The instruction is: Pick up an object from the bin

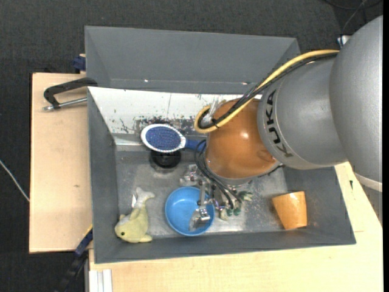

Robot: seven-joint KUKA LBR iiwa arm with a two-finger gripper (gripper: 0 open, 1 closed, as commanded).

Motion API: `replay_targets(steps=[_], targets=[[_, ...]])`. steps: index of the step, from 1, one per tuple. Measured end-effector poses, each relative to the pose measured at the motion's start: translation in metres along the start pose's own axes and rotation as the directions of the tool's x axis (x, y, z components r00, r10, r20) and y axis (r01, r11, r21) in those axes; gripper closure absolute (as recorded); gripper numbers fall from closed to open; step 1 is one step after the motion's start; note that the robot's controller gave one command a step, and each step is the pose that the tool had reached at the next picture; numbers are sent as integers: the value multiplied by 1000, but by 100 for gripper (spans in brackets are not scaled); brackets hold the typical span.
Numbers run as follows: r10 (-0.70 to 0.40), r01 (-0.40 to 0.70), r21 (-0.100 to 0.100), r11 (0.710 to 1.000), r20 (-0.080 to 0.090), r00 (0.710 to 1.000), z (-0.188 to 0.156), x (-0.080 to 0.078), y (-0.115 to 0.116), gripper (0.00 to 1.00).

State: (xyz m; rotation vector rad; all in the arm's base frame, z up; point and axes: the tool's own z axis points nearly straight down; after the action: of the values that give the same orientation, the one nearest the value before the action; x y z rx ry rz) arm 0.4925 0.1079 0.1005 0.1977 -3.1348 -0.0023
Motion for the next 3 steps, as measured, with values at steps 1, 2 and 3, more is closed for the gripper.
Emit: replay_targets(steps=[1,2,3], targets=[[-32,32,0,999,13,999,26,-3,0,0],[-31,31,0,1000,6,1000,25,-4,1,0],[-28,28,-2,1000,42,999,17,-15,1,100]])
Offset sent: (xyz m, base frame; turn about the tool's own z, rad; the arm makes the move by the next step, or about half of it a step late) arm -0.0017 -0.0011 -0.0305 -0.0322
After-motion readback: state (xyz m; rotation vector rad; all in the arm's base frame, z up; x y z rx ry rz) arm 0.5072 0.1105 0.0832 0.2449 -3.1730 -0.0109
